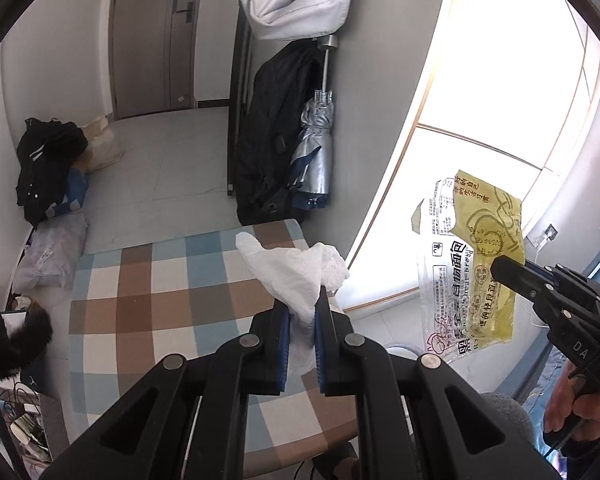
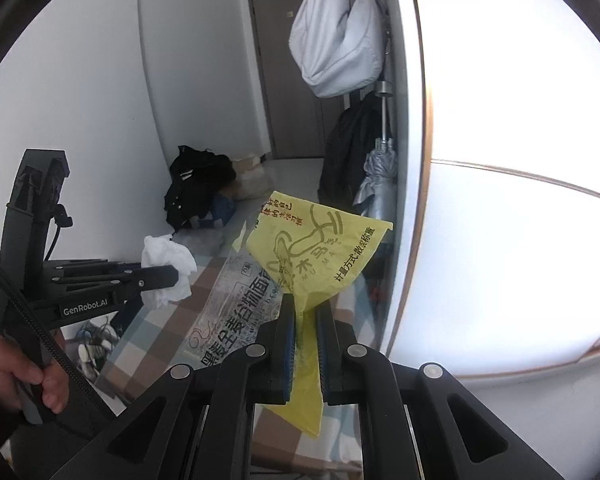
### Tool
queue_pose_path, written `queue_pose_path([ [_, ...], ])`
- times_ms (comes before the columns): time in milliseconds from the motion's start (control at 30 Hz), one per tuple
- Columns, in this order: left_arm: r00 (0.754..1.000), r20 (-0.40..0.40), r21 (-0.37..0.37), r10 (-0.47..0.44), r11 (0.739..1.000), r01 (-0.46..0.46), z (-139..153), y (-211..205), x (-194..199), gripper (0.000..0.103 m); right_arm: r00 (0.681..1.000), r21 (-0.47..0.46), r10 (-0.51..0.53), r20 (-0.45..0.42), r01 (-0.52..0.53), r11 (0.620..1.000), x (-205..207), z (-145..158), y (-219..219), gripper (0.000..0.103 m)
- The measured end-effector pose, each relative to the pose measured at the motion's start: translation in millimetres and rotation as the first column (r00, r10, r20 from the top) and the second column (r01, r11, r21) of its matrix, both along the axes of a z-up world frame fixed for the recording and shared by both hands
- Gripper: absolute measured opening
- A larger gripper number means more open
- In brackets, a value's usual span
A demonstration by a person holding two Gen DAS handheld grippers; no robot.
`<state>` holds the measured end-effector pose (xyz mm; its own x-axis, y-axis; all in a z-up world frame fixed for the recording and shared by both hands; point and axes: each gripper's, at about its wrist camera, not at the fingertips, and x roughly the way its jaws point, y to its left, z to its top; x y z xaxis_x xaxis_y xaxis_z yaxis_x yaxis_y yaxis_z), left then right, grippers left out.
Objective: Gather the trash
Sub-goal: 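Carry the tissue in the left gripper and yellow bag in the right gripper to the bin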
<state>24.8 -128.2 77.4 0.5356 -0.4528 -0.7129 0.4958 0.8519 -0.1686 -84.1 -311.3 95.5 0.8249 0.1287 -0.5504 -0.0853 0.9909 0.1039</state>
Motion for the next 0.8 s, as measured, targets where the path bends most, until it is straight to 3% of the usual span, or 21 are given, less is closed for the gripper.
queue_pose_path([
  [433,0.984,-0.031,-0.003,-0.174,0.985,0.174,-9.3,-97.6,-7.9,0.006,0.982,0.022,-0.188,-0.007,0.188,0.982,-37.1,-10.7,-94.5,0.009],
  [800,0.933,-0.1,0.008,-0.347,0.937,0.349,-44.4,-186.8,-20.7,0.006,0.936,0.073,-0.341,-0.085,0.347,0.935,-66.7,-49.5,-169.5,0.009],
])
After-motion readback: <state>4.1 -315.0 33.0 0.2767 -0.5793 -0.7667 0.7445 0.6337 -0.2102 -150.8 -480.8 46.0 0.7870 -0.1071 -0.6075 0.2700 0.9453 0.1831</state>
